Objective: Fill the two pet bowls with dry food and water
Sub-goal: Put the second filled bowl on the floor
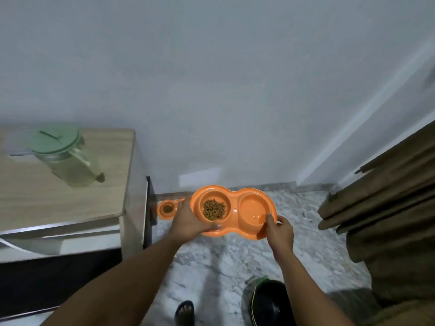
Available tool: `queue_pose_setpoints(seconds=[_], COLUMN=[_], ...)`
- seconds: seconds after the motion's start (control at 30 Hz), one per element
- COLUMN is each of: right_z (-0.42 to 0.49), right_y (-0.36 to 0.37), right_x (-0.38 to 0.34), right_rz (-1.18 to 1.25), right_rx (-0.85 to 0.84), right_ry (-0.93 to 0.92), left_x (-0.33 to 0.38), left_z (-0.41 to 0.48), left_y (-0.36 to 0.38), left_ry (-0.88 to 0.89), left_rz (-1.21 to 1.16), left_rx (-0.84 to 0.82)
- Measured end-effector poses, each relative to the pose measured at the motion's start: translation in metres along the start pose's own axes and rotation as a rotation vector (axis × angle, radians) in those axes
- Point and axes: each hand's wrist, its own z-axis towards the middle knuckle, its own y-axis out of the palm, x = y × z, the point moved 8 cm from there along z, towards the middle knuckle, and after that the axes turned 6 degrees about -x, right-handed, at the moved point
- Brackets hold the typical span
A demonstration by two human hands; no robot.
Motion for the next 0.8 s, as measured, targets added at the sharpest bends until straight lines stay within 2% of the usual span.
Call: queue_pose_setpoints(seconds=[0.13,0.3,0.53,0.67,0.8], right_z=[0.053,0.125,0.231,0.308,0.375], right_y=[0.009,0.028,0.079,0.132,0.188], right_x=[-0.007,-0.014,0.002,0.043,0.096], right_rz=[-0.062,-0.156,-0.287,-0.324,-0.416], right_rx=[-0.038,-0.121,-0.275,-0.308,-0.372], right_ry=[0.009,0.024,0.01,0.066,0.044], left_x=[-0.021,-0.028,-0.077,-0.148,-0.221], left_z=[0.047,0.1,0.167,0.218,0.263], left_y=[0.013,0.032,0.064,0.091,0.121], left_ry=[-0.11,-0.231,-0.394,-0.505,-0.525], left_rz=[-0.003,0.051,-0.099,-0.174,-0.21], left_rx=[0.064,0.019,0.102,0.163,0.185])
